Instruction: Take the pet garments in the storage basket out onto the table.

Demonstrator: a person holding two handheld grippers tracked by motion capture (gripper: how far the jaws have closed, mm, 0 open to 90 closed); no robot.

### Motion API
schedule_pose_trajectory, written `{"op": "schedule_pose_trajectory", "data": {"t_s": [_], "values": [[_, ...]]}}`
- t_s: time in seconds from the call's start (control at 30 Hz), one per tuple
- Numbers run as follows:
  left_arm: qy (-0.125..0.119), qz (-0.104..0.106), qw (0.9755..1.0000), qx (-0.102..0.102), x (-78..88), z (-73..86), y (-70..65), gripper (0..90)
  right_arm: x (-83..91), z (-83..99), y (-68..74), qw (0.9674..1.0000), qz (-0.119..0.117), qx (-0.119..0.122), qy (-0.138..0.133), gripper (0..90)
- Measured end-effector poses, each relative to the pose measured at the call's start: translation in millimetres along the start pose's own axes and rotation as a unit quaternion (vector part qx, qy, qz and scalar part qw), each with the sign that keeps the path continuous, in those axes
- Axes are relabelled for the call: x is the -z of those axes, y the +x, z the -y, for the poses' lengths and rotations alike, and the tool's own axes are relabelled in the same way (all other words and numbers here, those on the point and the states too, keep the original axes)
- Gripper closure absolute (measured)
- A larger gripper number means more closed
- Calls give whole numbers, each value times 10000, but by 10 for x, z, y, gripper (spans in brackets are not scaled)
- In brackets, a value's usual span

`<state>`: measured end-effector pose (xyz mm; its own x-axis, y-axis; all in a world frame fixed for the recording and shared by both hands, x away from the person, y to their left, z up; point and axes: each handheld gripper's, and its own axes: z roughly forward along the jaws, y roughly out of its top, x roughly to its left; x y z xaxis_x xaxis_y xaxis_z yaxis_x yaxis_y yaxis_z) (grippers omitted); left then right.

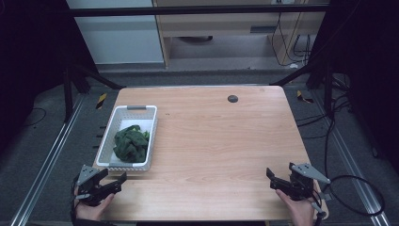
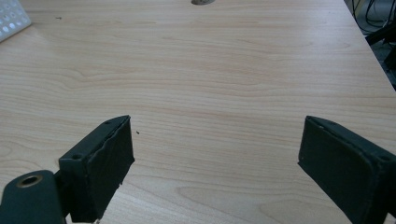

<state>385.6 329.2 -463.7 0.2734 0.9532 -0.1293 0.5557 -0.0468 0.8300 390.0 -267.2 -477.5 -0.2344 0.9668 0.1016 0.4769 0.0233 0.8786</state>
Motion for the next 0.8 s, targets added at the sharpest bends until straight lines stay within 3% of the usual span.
{"op": "schedule_pose_trajectory", "data": {"t_s": [0.4, 0.8], "values": [[-154, 73, 9997, 163, 142, -101, -13, 206, -26, 25, 25, 9998, 8, 194, 84, 118], [-235, 89, 9997, 82, 167, -231, -70, 206, -32, 31, 27, 9996, -19, 281, 83, 117]]}}
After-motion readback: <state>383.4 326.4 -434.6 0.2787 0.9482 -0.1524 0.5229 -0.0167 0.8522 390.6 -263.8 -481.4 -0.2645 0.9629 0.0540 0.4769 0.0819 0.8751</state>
